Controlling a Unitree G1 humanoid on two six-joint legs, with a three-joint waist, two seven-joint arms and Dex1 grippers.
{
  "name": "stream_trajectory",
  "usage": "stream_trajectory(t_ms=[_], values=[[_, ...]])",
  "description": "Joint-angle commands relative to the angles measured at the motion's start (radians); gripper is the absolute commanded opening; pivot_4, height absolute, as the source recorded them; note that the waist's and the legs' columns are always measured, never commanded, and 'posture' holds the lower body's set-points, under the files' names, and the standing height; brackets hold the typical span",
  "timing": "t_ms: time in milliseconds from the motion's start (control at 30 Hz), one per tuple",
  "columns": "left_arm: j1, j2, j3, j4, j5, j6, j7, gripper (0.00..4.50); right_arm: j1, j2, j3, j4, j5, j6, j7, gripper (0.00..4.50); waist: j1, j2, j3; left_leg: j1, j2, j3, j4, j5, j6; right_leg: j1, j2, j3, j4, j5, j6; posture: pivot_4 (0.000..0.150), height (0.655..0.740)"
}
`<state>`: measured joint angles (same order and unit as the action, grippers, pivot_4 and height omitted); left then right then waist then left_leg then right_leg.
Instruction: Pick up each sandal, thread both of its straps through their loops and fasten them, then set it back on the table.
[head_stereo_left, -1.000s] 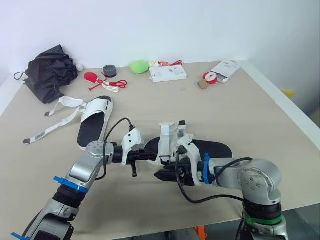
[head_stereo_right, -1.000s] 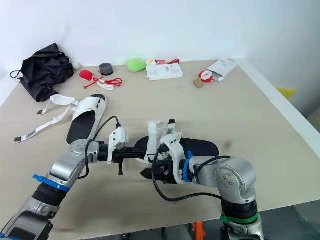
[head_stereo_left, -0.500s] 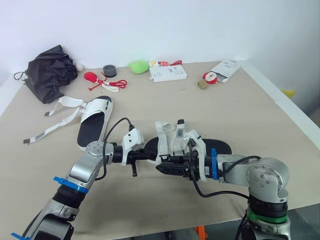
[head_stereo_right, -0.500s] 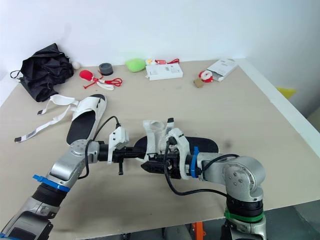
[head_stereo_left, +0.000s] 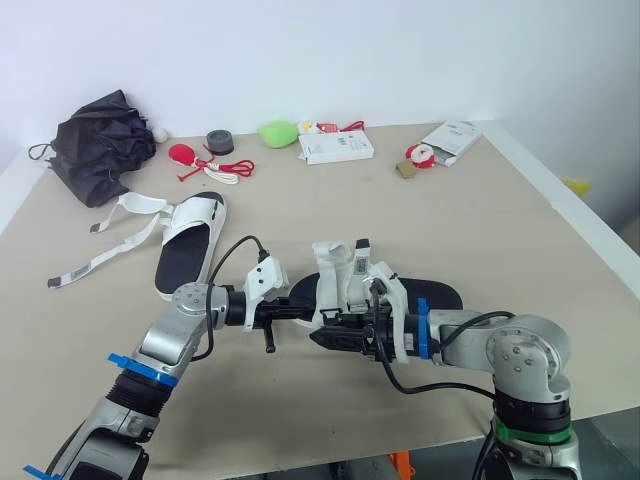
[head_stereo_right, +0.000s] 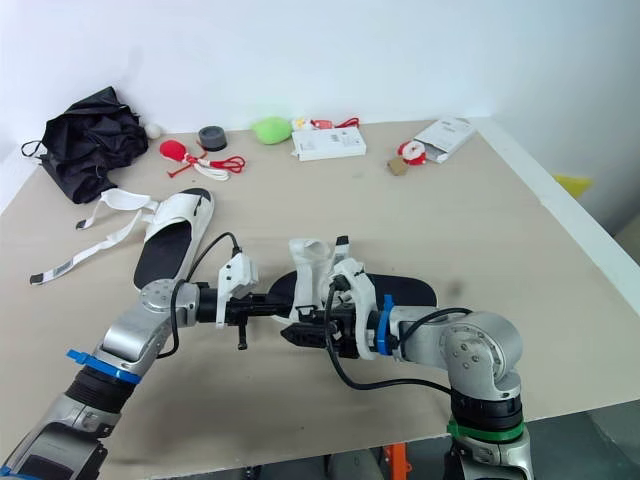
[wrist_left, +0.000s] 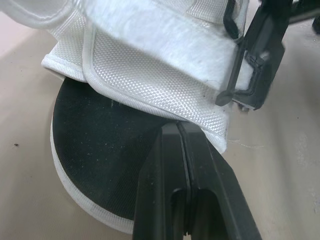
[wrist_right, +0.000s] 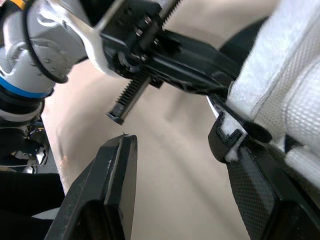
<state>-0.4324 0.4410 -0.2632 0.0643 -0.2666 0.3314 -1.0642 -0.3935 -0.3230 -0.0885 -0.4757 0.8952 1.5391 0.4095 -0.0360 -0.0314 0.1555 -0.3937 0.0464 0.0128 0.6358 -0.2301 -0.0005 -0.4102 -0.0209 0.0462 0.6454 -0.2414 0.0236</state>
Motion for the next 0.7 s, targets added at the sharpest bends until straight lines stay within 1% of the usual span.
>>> stream_trajectory(t_ms=[33,400,433,467,500,533,567,600,633,667,700], values=[[0.021,0.004,-0.032,0.045,0.045,0.026,0.020,0.00,-0.013,-0.003,-0.018,0.007,-0.014,-0.011,-0.022,2.93,0.000,0.000,0.000,0.000,0.000,0.000,0.000,0.000,0.000,0.000,0.000,0.000,0.000,0.000,0.000,0.150,0.7400],[0.027,-0.001,-0.041,0.038,0.045,0.028,0.026,0.00,-0.039,0.009,-0.043,0.069,-0.031,-0.019,-0.039,2.93,0.000,0.000,0.000,0.001,0.000,0.000,0.000,0.000,0.000,0.001,0.000,0.000,0.000,-0.001,-0.001,0.150,0.7400],[0.030,-0.001,-0.041,0.036,0.044,0.028,0.027,0.00,-0.041,0.005,-0.042,0.080,-0.039,-0.021,-0.043,2.43,0.000,0.000,0.000,0.001,0.000,0.000,0.000,0.000,0.000,0.001,0.000,0.001,0.000,-0.001,-0.001,0.150,0.7400],[0.032,0.000,-0.041,0.034,0.044,0.028,0.029,0.00,-0.044,0.006,-0.043,0.094,-0.046,-0.022,-0.049,2.22,0.000,0.000,0.000,0.001,0.000,0.000,0.000,0.000,0.000,0.001,0.000,0.001,0.000,0.000,-0.001,0.150,0.7400],[0.033,0.000,-0.041,0.033,0.043,0.029,0.030,0.00,-0.045,0.005,-0.043,0.101,-0.048,-0.023,-0.050,1.55,0.000,0.000,0.000,0.001,0.000,0.000,0.000,0.000,0.000,0.001,0.000,0.001,0.000,0.000,-0.001,0.150,0.7400],[0.035,-0.001,-0.042,0.032,0.043,0.029,0.032,0.00,-0.045,0.006,-0.044,0.104,-0.048,-0.028,-0.050,1.39,0.000,0.000,0.000,0.001,0.000,0.000,0.000,0.000,0.000,0.001,0.000,0.001,0.000,0.000,-0.001,0.150,0.7400],[0.035,-0.001,-0.042,0.032,0.043,0.030,0.034,0.00,-0.046,0.008,-0.044,0.105,-0.045,-0.027,-0.050,0.90,0.000,0.000,0.000,0.001,0.000,0.000,0.000,0.000,0.000,0.001,0.000,0.001,0.000,0.000,-0.001,0.150,0.7400],[0.037,-0.002,-0.042,0.030,0.043,0.031,0.035,0.00,-0.045,0.009,-0.041,0.103,-0.043,-0.026,-0.048,0.58,0.000,0.000,0.000,0.001,0.000,0.000,0.000,0.000,0.000,0.001,0.000,0.001,0.000,0.000,-0.001,0.150,0.7400],[0.038,-0.003,-0.042,0.028,0.043,0.031,0.036,0.00,-0.044,0.009,-0.038,0.100,-0.042,-0.026,-0.047,0.29,0.000,0.000,0.000,0.001,0.000,0.000,0.000,0.000,0.000,0.001,0.000,0.001,0.000,-0.001,-0.001,0.150,0.7400],[0.039,-0.003,-0.042,0.027,0.042,0.032,0.037,0.00,-0.044,0.011,-0.037,0.098,-0.041,-0.025,-0.048,0.11,0.000,0.000,0.000,0.001,0.000,0.000,0.000,0.000,0.000,0.001,0.000,0.001,0.000,0.000,-0.001,0.150,0.7400],[0.040,-0.004,-0.043,0.026,0.042,0.032,0.037,0.00,-0.042,0.011,-0.035,0.096,-0.040,-0.027,-0.047,0.11,0.000,0.000,0.000,0.001,0.000,0.000,0.000,0.000,0.000,0.001,0.000,0.001,0.000,0.000,-0.001,0.150,0.7400]])
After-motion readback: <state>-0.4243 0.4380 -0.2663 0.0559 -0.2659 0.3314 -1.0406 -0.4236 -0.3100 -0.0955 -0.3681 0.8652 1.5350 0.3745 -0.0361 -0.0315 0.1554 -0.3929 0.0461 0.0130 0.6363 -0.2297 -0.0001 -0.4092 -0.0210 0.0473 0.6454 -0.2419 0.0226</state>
